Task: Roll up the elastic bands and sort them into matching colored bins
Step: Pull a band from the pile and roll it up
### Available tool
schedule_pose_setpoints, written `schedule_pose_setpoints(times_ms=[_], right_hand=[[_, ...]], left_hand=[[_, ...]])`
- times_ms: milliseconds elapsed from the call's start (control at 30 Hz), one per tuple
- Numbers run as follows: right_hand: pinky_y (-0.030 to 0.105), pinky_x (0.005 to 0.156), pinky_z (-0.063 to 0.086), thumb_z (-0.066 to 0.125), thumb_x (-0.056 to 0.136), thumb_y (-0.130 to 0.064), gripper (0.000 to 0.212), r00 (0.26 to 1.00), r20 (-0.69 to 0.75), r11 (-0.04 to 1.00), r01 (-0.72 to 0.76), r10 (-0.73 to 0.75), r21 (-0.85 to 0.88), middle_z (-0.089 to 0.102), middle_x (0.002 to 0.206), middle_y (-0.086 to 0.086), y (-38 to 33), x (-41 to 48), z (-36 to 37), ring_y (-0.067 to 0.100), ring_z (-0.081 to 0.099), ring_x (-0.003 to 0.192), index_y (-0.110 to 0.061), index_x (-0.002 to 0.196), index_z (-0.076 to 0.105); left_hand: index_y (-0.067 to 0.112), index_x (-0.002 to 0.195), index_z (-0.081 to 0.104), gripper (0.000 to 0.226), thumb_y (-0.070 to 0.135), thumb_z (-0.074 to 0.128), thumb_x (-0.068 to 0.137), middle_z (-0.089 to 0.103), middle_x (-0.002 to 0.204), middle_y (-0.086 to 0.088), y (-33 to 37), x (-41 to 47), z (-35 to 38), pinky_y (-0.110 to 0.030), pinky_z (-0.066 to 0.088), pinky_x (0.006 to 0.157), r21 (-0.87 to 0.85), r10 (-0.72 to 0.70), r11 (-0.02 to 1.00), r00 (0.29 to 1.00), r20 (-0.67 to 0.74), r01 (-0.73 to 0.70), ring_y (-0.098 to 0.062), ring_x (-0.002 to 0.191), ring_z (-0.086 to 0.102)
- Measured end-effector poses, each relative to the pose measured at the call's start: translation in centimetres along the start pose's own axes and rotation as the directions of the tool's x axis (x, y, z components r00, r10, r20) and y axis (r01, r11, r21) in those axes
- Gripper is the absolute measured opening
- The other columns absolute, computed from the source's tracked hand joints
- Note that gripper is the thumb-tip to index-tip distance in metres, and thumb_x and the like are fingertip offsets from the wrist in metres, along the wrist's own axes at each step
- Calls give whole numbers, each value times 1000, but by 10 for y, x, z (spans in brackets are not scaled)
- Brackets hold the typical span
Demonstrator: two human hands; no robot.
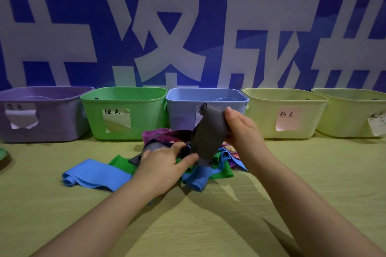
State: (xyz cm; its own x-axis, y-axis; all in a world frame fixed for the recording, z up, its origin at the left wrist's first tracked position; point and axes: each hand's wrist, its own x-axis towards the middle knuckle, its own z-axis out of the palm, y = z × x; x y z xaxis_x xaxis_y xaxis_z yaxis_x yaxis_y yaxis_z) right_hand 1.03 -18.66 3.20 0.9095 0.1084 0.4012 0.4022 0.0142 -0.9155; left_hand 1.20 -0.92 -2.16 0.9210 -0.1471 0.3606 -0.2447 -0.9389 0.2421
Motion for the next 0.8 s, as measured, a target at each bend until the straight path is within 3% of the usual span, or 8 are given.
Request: schedule_pose_setpoints(times_ms=[100,233,333,433,500,600,700,800], right_hand=[[29,73,49,39,98,-28,24,999,4,988,55,-54,-144,60,80,-1,3,-1,-2,13,56,79,-21,87,60],[39,82,47,47,95,-30,18,991,116,958,94,-64,-273,62,83,0,9,-4,4,13,57,81,-23,86,61],[51,90,45,49,79,-51,23,988,148,930,96,-46,-355,66,89,3,13,-5,9,22,61,90,-33,87,61],[48,92,45,49,76,-50,17,983,177,919,119,-55,-376,66,90,1,15,-5,11,20,60,92,-39,84,59],[44,91,47,54,84,-41,4,978,200,925,133,-64,-357,64,86,-3,14,-5,11,16,59,88,-39,83,58],[41,88,49,56,90,-23,16,972,222,934,147,-75,-325,62,83,-8,15,-6,10,9,56,83,-38,84,58],[36,83,50,58,89,-27,14,973,220,950,131,-68,-285,62,86,-8,16,-6,9,10,58,83,-41,88,60],[34,74,47,54,88,-38,9,975,209,930,149,-81,-335,58,78,-11,15,-5,7,9,54,78,-40,81,58]], left_hand=[[28,131,43,85,79,18,69,57,124,4,5,-3,-7,-38,38,94,-95,27,994,984,-176,-44,-19,114,50],[22,135,39,79,68,55,72,52,115,11,16,-11,-20,-27,39,87,-423,40,878,917,-397,-221,-8,107,49],[25,133,41,73,61,59,71,53,111,13,20,-13,-20,-11,35,80,-425,64,867,905,-420,-258,-4,102,50],[22,122,54,62,58,61,71,57,105,16,19,-11,-18,-1,32,78,-385,96,879,895,-436,-282,4,94,49],[18,109,62,42,42,62,74,61,99,14,17,-10,-18,-4,35,76,-365,102,882,878,-468,-297,2,89,51],[18,99,62,33,39,62,74,66,91,8,17,-10,-18,-26,42,73,-363,79,891,881,-466,-272,-9,84,57],[19,98,62,40,50,55,74,66,88,8,18,-11,-17,-35,45,71,-361,77,893,882,-464,-268,-17,83,60],[28,101,53,37,54,47,75,62,90,12,19,-12,-16,-28,40,69,-353,96,890,876,-473,-288,-9,83,56]])
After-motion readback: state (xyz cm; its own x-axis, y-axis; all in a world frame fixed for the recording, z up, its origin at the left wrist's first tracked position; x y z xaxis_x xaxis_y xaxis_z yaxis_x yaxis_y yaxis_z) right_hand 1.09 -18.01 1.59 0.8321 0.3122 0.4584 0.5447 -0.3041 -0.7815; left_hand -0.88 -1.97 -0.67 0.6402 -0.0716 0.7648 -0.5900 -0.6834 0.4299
